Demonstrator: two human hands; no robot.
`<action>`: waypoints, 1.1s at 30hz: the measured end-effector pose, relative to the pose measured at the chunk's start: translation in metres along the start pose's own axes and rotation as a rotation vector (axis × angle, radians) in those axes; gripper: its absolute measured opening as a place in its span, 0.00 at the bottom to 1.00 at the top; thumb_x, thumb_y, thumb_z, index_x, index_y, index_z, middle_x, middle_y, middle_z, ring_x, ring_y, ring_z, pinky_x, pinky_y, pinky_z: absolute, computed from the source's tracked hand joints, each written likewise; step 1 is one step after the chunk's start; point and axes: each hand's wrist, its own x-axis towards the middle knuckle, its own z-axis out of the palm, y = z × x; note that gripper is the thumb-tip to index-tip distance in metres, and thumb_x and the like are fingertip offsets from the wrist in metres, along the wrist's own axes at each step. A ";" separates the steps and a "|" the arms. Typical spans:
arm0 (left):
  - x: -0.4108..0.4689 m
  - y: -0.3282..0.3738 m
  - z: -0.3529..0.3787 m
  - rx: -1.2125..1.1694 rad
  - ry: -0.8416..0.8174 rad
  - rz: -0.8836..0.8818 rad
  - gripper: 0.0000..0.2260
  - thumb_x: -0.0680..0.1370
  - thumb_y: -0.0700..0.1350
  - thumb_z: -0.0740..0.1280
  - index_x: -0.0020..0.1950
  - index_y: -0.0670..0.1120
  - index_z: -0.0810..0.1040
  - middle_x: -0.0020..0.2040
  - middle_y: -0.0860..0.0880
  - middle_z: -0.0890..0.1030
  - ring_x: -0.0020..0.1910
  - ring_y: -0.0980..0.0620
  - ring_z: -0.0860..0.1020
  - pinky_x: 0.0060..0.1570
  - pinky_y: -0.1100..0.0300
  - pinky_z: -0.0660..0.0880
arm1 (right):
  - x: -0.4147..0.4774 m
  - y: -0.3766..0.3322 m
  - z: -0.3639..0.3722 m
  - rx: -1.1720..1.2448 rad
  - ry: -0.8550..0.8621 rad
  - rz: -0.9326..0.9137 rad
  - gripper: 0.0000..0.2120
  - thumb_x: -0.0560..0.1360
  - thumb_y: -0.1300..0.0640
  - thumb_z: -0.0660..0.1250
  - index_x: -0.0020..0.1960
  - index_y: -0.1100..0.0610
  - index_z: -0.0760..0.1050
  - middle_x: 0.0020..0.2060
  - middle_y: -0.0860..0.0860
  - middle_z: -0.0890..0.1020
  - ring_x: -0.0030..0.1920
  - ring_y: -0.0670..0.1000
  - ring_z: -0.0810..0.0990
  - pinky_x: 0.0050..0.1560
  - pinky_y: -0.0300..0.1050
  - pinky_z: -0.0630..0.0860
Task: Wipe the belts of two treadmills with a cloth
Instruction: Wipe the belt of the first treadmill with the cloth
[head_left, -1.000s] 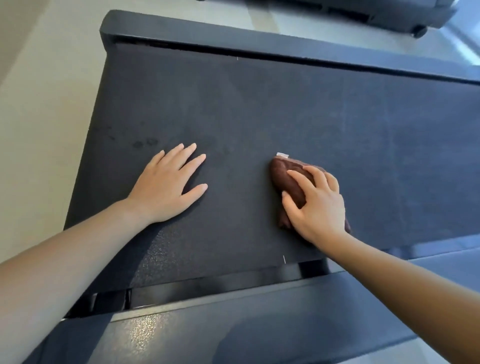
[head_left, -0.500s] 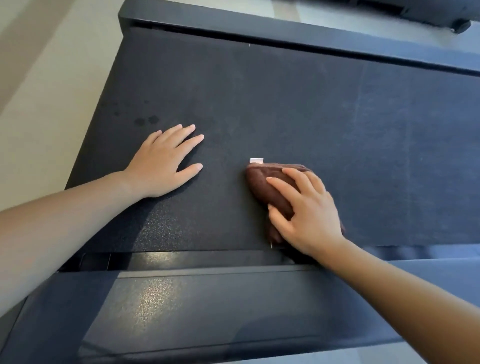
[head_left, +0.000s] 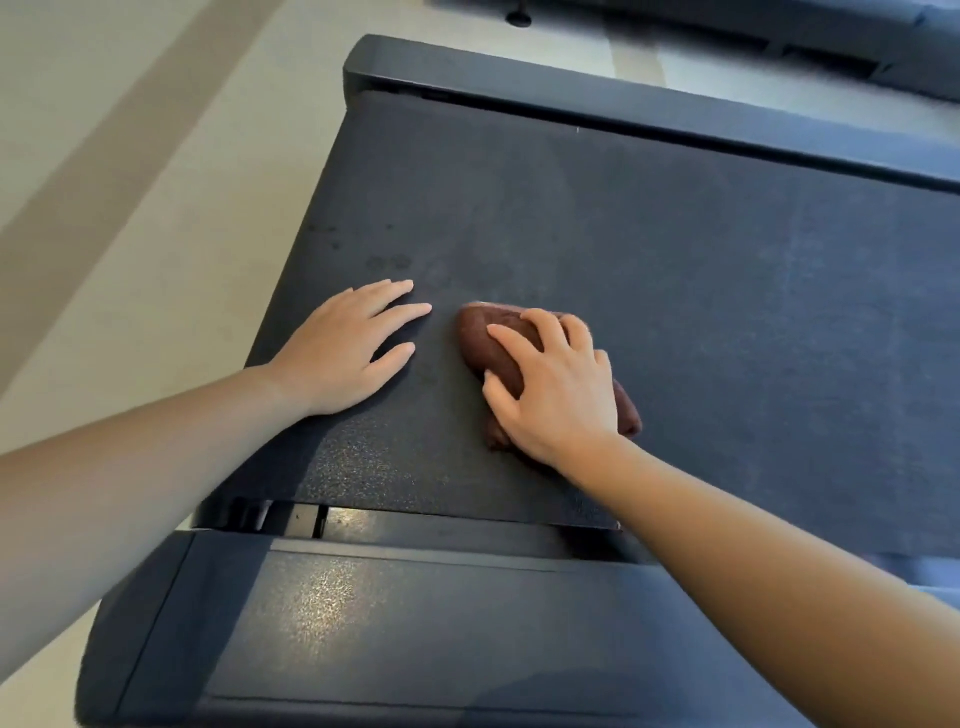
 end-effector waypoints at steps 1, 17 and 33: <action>0.000 0.001 0.000 0.009 0.006 0.001 0.21 0.79 0.50 0.60 0.72 0.49 0.66 0.75 0.48 0.63 0.74 0.48 0.59 0.71 0.50 0.56 | 0.014 -0.004 0.003 -0.011 -0.005 0.034 0.23 0.74 0.40 0.56 0.66 0.45 0.70 0.67 0.50 0.68 0.66 0.58 0.62 0.57 0.59 0.68; 0.048 -0.011 0.007 -0.028 0.013 -0.004 0.24 0.80 0.52 0.56 0.75 0.48 0.60 0.76 0.51 0.58 0.76 0.50 0.54 0.72 0.51 0.50 | 0.053 -0.003 0.009 -0.053 0.015 0.223 0.22 0.76 0.42 0.58 0.68 0.45 0.68 0.67 0.50 0.68 0.66 0.57 0.62 0.57 0.58 0.68; 0.141 -0.044 0.006 0.098 0.044 -0.206 0.26 0.79 0.59 0.54 0.75 0.53 0.59 0.76 0.52 0.57 0.76 0.51 0.53 0.73 0.49 0.50 | 0.248 0.052 0.044 0.007 0.054 0.145 0.22 0.74 0.41 0.54 0.66 0.46 0.69 0.67 0.53 0.68 0.65 0.60 0.63 0.60 0.61 0.65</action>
